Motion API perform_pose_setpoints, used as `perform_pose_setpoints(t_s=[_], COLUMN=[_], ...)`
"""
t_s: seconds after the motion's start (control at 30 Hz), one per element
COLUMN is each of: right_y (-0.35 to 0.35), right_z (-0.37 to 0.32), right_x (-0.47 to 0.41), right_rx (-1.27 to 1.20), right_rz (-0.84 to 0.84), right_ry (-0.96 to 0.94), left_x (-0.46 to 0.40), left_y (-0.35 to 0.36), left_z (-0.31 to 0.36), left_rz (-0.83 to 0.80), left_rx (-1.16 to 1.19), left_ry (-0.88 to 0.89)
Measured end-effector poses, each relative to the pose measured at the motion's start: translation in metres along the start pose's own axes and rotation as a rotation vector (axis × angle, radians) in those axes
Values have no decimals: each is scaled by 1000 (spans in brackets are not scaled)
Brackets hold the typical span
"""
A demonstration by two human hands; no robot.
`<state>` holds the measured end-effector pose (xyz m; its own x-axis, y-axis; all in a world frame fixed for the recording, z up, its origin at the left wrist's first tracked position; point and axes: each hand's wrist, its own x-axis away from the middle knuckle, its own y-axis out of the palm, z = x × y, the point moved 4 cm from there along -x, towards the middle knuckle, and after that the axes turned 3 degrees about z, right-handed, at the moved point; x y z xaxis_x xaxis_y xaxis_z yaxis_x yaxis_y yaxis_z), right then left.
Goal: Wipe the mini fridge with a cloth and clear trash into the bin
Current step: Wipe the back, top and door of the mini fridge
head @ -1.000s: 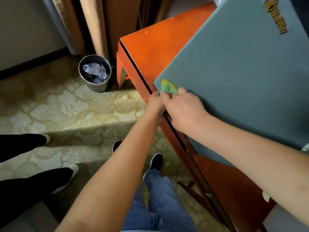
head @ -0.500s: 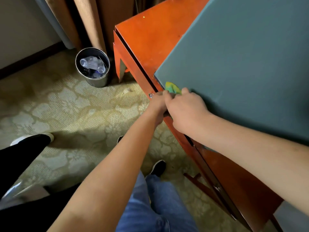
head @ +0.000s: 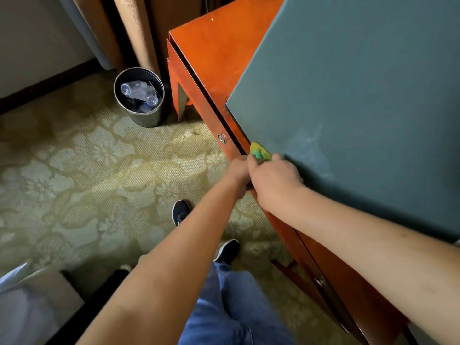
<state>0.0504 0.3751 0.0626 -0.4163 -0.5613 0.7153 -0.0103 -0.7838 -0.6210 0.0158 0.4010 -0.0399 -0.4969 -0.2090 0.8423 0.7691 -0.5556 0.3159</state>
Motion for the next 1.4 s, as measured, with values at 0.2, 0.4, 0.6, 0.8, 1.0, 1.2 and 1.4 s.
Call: perform_pose_setpoints(t_s=[0.2, 0.4, 0.6, 0.8, 1.0, 1.2, 1.4], right_y=[-64, -21, 22, -66, -11, 83, 11], right_z=[3, 9, 42, 63, 57, 76, 87], right_x=[3, 3, 74, 123, 98, 153, 176], right_rx=[-91, -83, -93, -95, -34, 7, 62], right_rz=[376, 369, 240, 717, 652, 400, 716], right_ry=[-55, -37, -34, -86, -97, -90, -113], left_x=[37, 14, 44, 107, 76, 80, 124], left_y=[-16, -6, 47, 40, 47, 108, 97], left_z=[80, 43, -20, 81, 27, -93, -10], left_rz=[174, 270, 153, 314, 358, 130, 298], left_rx=[95, -60, -74, 14, 77, 27, 73], left_ry=[323, 235, 197, 585, 507, 318, 636])
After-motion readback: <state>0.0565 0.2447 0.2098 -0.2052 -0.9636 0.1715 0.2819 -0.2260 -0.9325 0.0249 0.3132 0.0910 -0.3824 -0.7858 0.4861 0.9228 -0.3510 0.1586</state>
